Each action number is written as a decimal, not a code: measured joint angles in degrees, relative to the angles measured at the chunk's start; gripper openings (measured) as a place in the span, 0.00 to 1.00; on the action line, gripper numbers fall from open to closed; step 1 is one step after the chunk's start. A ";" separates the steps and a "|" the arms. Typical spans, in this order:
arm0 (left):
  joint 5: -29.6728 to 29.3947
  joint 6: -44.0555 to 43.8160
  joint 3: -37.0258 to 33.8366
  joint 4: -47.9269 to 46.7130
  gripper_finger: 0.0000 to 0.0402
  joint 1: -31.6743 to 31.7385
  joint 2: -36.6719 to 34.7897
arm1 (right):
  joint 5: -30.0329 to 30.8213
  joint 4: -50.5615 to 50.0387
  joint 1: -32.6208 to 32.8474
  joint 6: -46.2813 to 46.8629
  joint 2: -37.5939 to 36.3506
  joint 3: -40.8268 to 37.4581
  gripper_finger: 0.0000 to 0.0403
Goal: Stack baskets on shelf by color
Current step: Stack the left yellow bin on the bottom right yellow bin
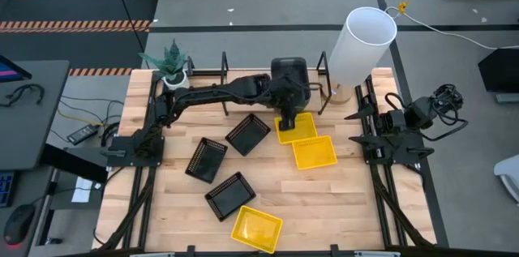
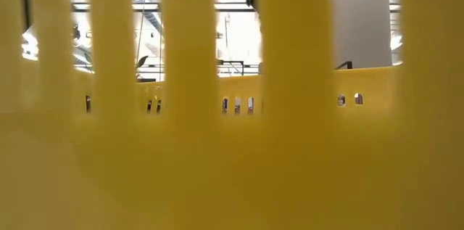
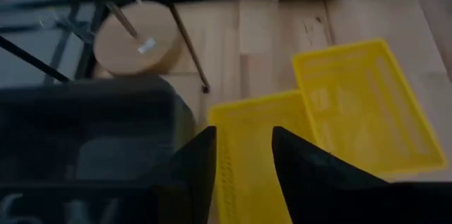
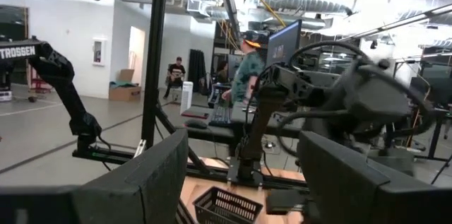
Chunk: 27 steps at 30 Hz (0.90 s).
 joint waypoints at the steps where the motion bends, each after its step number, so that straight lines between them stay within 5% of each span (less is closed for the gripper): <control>1: -0.36 -0.29 0.00 -0.74 0.34 -0.62 0.00 | 0.00 -0.37 0.00 0.01 0.00 0.00 0.67; 18: -2.01 -0.34 -0.88 -8.08 0.31 -4.03 -3.84 | 0.20 -0.76 -0.04 2.38 0.00 0.00 0.67; 27: -4.08 -2.76 -18.52 6.38 0.33 -5.05 -11.23 | 0.20 -1.03 -0.04 2.38 0.02 0.00 0.67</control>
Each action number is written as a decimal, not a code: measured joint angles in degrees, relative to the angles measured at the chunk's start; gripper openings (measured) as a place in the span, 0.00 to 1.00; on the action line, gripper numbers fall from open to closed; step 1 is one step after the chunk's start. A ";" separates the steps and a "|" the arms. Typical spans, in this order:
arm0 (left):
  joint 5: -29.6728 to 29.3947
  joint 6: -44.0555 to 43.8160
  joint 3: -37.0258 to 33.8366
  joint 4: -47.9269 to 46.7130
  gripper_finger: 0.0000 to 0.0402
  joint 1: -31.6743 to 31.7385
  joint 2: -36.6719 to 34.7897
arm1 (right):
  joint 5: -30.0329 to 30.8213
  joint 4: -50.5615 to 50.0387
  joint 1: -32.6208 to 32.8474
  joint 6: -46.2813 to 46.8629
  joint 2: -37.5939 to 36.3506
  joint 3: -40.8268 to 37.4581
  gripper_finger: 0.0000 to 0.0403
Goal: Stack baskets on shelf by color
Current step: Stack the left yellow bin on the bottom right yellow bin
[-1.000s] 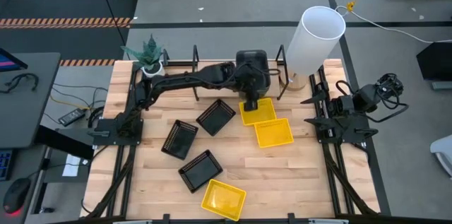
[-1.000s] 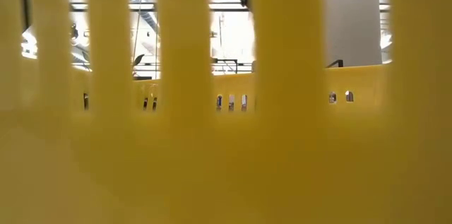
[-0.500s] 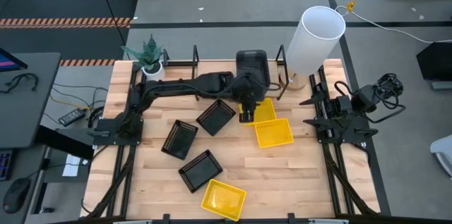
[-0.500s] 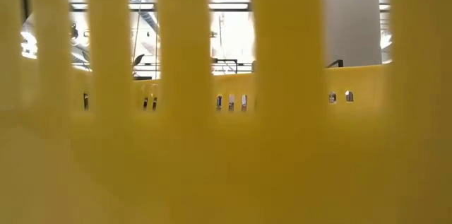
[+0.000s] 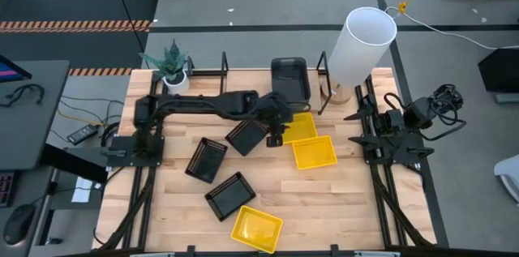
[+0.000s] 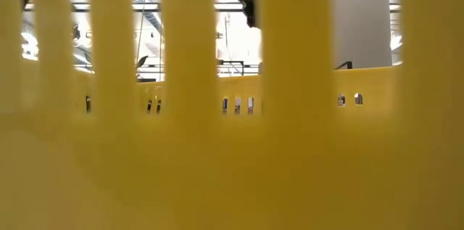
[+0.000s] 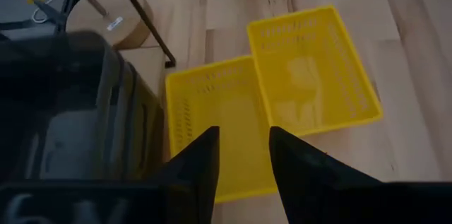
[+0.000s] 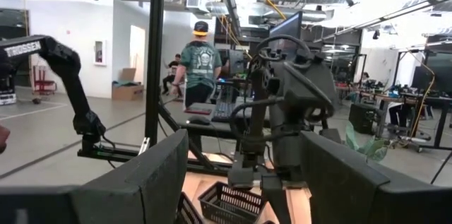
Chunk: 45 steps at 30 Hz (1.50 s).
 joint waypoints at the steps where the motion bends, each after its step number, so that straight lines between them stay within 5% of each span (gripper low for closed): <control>1: 0.00 -0.63 -2.54 1.86 0.32 0.00 -1.52 | 0.00 0.00 0.00 0.00 0.00 0.00 0.67; 21: -0.29 -10.62 -45.06 41.35 0.31 -2.81 -31.42 | 2.89 1.42 -0.07 -1.80 0.87 0.00 0.67; 31: -2.11 -9.73 -61.43 70.63 0.31 -2.82 -40.54 | 2.89 5.12 -0.07 -3.15 2.47 0.00 0.67; 45: -3.23 -6.54 -72.45 72.03 0.31 -2.23 -55.44 | 4.95 18.99 -3.65 -2.47 14.59 0.02 0.67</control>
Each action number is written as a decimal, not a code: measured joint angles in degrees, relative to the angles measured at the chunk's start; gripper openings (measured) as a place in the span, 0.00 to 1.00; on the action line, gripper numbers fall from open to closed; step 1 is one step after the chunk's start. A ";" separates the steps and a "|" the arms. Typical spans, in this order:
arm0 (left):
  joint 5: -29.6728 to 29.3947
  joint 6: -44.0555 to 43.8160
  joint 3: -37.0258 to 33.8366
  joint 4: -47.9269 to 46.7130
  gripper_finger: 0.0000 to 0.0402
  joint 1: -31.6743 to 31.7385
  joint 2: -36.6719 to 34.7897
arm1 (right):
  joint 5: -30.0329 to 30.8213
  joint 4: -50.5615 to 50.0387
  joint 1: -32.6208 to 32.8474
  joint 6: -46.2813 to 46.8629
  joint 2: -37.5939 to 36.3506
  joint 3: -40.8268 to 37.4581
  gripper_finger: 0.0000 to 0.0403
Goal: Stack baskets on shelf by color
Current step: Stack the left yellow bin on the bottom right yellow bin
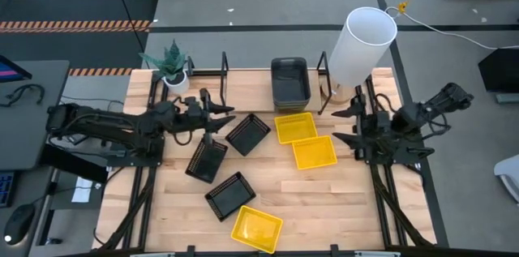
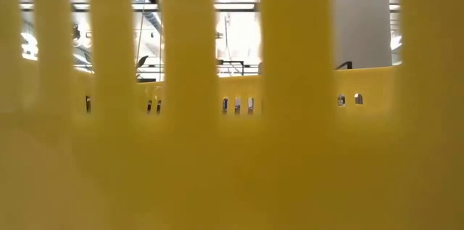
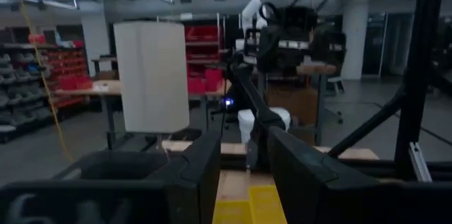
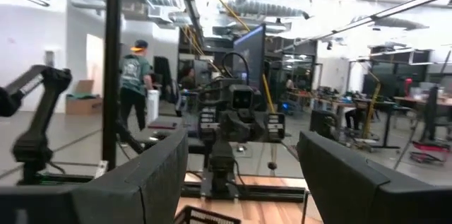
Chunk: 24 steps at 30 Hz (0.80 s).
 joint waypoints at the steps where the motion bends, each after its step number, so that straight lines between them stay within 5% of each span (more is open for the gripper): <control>1: 0.00 -0.06 -1.32 0.24 0.31 0.00 -1.21 | -0.01 0.83 -0.67 0.02 1.35 0.00 0.67; 12: 0.07 -9.72 -17.23 18.35 0.31 -0.04 -4.28 | 0.03 3.25 -6.93 14.93 15.64 -0.04 0.67; 24: -4.31 -16.73 -28.38 31.61 0.30 -5.88 -4.57 | -0.72 3.21 -2.71 22.07 20.52 0.00 0.66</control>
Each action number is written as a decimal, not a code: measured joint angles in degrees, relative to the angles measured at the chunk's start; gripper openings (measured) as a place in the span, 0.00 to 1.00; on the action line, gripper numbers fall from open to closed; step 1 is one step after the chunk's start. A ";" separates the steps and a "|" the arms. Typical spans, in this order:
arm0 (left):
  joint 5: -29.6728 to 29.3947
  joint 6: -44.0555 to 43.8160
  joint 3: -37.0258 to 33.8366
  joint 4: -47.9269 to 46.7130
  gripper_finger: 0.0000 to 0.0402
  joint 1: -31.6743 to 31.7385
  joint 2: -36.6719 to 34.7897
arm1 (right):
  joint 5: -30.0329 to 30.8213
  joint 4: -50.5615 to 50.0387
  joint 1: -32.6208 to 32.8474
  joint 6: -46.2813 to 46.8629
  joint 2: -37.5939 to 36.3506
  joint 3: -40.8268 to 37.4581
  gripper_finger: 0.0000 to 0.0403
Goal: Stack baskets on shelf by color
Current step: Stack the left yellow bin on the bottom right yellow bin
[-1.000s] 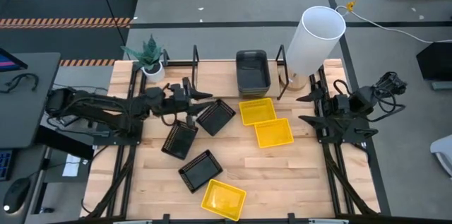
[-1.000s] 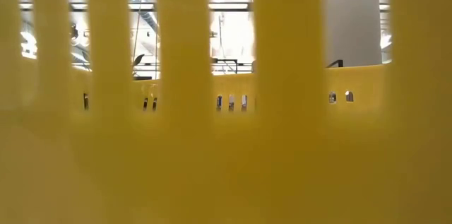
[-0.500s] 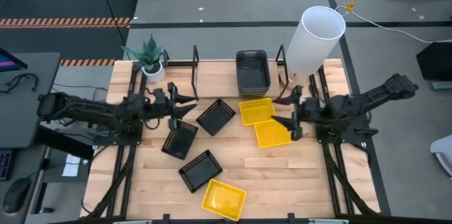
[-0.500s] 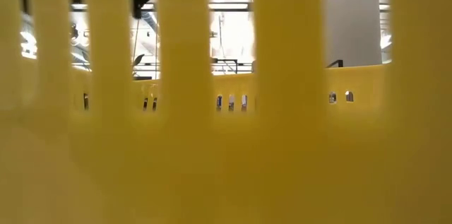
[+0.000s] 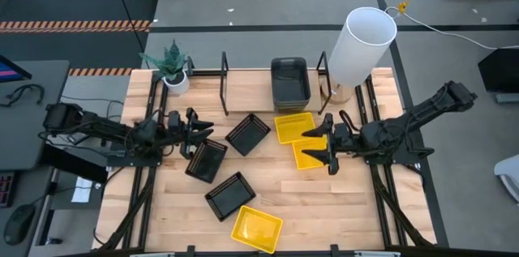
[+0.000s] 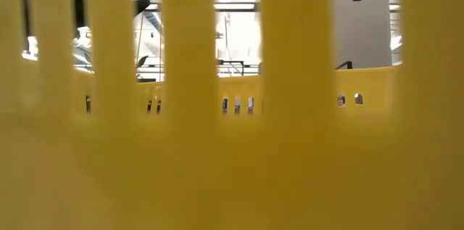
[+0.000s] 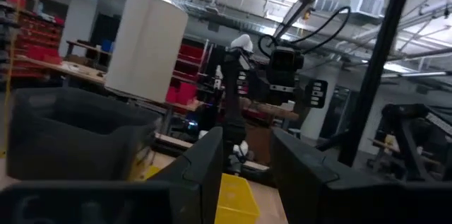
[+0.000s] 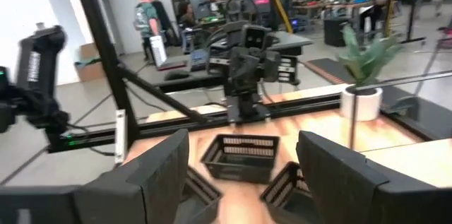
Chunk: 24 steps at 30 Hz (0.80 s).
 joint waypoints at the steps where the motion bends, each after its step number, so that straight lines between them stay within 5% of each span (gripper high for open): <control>1: -0.05 0.02 0.01 -0.06 0.30 -0.55 -0.04 | -0.01 -0.22 0.40 0.14 0.23 0.17 0.66; 6: -0.13 0.21 -0.01 -3.86 0.24 -2.12 -4.04 | 0.02 -5.29 2.24 0.07 1.23 4.05 0.63; 16: -1.10 0.46 1.13 -28.76 0.02 -2.15 -20.12 | 0.02 -9.37 2.45 -1.64 1.67 6.01 0.62; 24: -5.59 3.45 4.56 -48.21 0.02 -2.13 -29.46 | 0.02 -9.85 0.71 -3.08 1.65 6.01 0.62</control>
